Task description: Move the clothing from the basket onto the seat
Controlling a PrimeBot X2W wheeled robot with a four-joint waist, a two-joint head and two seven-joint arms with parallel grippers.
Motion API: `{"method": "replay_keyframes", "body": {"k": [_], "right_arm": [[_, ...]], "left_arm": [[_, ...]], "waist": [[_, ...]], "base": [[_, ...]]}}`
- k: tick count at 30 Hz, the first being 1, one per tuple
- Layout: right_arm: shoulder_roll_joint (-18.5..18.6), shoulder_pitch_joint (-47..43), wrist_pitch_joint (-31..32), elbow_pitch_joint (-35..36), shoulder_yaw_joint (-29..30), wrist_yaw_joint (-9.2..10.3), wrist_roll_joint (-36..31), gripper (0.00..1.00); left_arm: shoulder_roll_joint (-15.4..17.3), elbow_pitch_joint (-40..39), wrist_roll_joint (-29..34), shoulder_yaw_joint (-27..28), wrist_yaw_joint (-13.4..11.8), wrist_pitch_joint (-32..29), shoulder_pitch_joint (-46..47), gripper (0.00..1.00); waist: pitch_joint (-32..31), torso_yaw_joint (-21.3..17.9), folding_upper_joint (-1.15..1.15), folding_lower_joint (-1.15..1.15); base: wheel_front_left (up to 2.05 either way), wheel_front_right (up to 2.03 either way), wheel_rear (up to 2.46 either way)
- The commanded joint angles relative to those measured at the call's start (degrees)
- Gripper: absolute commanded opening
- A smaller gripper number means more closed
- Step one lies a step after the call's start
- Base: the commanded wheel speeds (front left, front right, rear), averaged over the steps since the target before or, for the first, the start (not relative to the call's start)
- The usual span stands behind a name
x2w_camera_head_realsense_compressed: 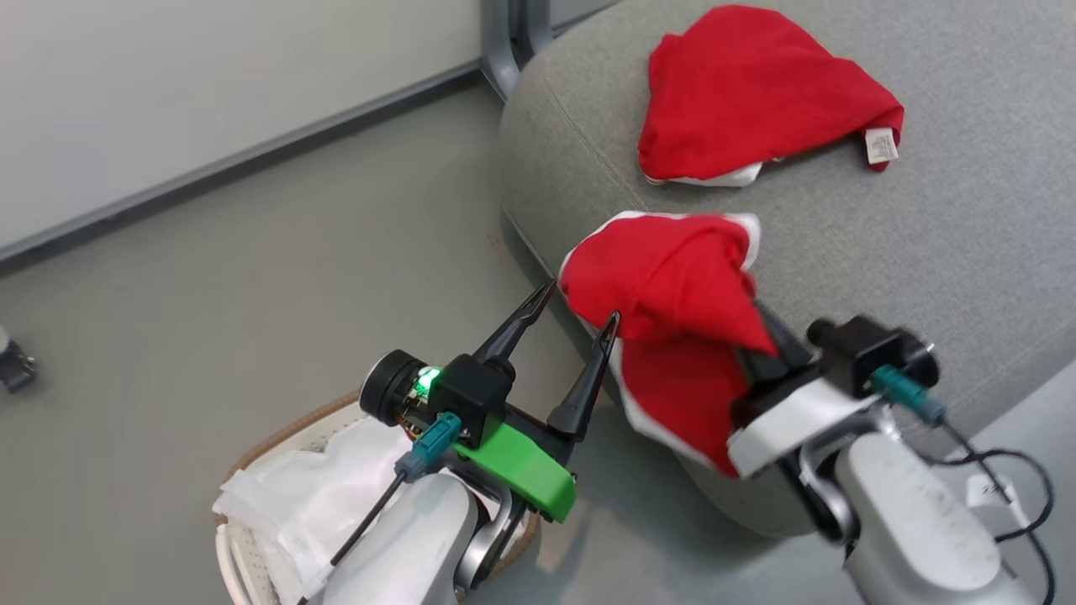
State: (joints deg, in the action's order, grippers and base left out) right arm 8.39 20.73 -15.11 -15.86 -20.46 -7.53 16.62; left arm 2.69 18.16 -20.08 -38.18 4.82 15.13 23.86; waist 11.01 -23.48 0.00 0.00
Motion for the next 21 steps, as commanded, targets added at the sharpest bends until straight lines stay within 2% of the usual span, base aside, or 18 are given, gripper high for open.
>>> {"method": "replay_keyframes", "body": {"k": [1,12,21], "right_arm": [[0.66,1.78,-0.06,0.66,1.01,0.08,-0.02,0.00],[10.56,17.12,-0.07,0.09,7.35,0.08,-0.33,0.00],[20.50,33.06,-0.07,-9.05,11.18,0.08,-3.00,0.00]], "left_arm": [[0.39,0.38,0.59,0.11,0.29,0.03,1.04,1.00],[0.39,2.70,1.82,-1.30,0.76,0.03,4.80,1.00],[0.37,1.87,3.52,-3.44,0.35,0.02,9.42,1.00]], "waist": [[4.15,-2.67,0.00,0.00],[12.18,1.92,0.00,0.00],[20.12,8.10,0.00,0.00]], "base": [[0.00,0.00,0.00],[0.00,0.00,0.00],[0.00,0.00,0.00]]}}
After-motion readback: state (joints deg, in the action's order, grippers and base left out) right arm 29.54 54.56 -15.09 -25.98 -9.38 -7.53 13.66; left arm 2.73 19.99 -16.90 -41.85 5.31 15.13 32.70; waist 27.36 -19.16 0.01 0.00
